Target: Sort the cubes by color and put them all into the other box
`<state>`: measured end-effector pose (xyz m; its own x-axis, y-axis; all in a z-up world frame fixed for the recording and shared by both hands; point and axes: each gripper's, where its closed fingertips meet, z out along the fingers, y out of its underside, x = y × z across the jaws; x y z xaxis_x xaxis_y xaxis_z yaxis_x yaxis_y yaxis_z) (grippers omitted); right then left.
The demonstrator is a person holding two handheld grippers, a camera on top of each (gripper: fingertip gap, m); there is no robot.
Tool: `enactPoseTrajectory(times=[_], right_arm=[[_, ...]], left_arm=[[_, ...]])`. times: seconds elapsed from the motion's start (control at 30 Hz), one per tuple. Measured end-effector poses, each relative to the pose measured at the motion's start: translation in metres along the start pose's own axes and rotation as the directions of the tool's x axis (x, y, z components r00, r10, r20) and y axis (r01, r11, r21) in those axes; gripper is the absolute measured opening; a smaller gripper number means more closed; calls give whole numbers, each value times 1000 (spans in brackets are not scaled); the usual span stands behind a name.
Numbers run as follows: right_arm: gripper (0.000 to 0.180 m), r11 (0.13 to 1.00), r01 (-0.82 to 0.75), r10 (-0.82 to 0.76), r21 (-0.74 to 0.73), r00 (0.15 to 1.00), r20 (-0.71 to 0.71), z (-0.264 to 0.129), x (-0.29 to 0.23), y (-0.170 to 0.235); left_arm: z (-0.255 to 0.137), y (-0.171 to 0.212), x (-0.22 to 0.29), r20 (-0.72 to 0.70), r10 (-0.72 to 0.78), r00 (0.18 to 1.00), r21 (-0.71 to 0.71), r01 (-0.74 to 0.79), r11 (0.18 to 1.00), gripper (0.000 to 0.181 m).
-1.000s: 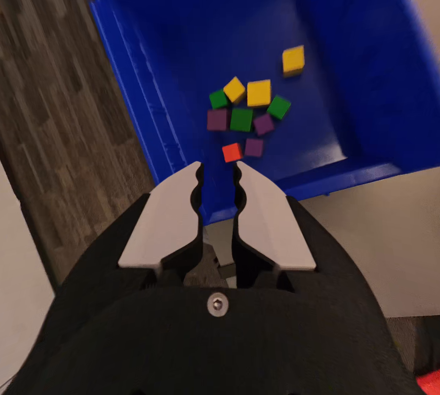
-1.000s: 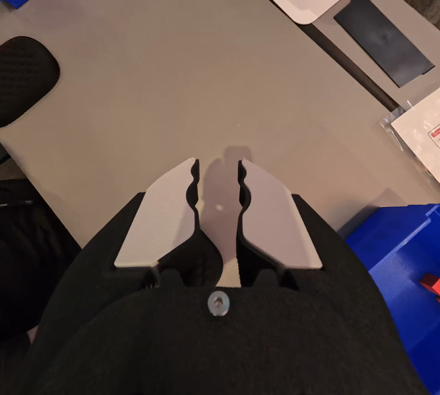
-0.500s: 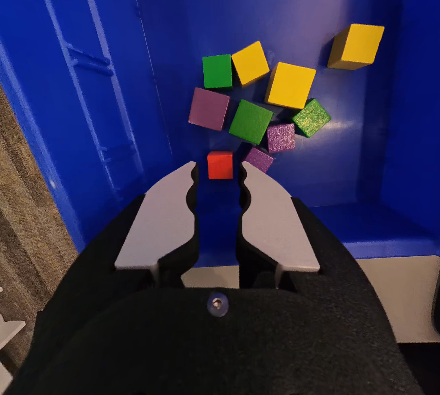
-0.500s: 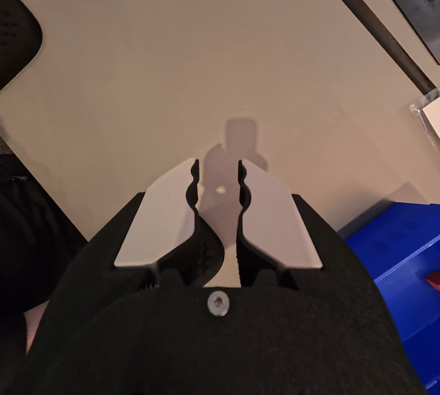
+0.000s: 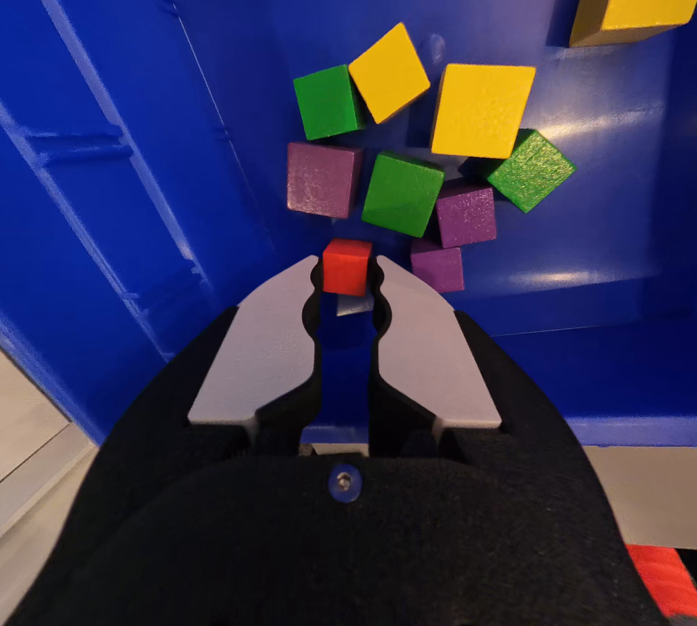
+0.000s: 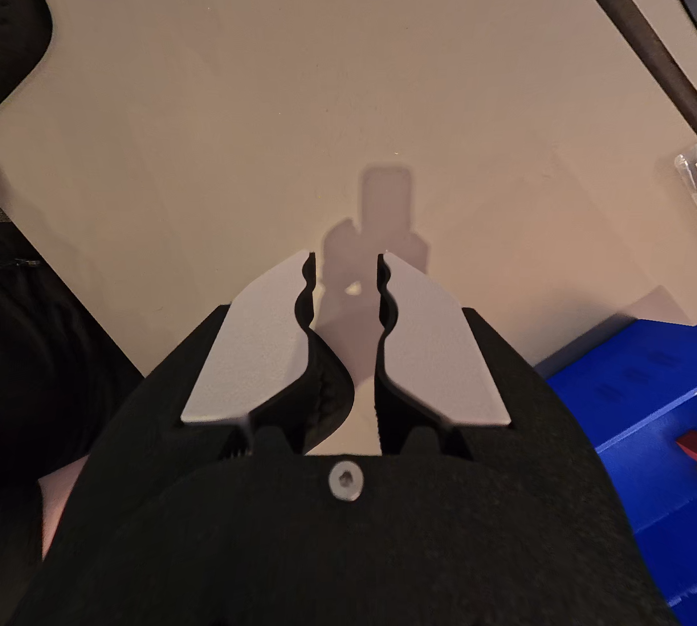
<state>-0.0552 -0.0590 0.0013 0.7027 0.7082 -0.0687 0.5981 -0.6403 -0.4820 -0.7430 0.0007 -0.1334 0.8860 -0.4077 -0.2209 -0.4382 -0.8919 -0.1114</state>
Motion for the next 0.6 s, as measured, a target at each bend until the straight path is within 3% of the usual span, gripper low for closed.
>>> enactPoseTrajectory(times=[0.1,0.2,0.27,0.37,0.43,0.47,0.6], right_arm=[[31,1000,-1,1,-8,1000,-4,0,2,3],[30,1000,-7,7,4,1000,-19,-2,5,1],[30,999,11,-10,49,1000,-15,-3,3,-11],[30,960,148,-158,239,987,23,-3,-18,-61],[33,830,307,-355,466,935,17,-10,-53,-109],[33,741,363,-436,565,900,-7,-15,-74,-129],[25,469,438,-672,767,741,-12,-24,-157,-154]], left_arm=[[-17,-5,-8,41,19,999,54,-21,998,22],[-72,-33,-10,59,3,998,297,-20,955,22],[-128,-64,17,32,86,996,544,-89,834,22],[-214,-96,111,39,393,919,834,-246,493,21],[-256,-105,182,73,561,825,927,-264,267,21],[-269,-110,212,79,613,786,945,-255,204,21],[-308,-133,312,20,773,634,990,-121,74,21]])
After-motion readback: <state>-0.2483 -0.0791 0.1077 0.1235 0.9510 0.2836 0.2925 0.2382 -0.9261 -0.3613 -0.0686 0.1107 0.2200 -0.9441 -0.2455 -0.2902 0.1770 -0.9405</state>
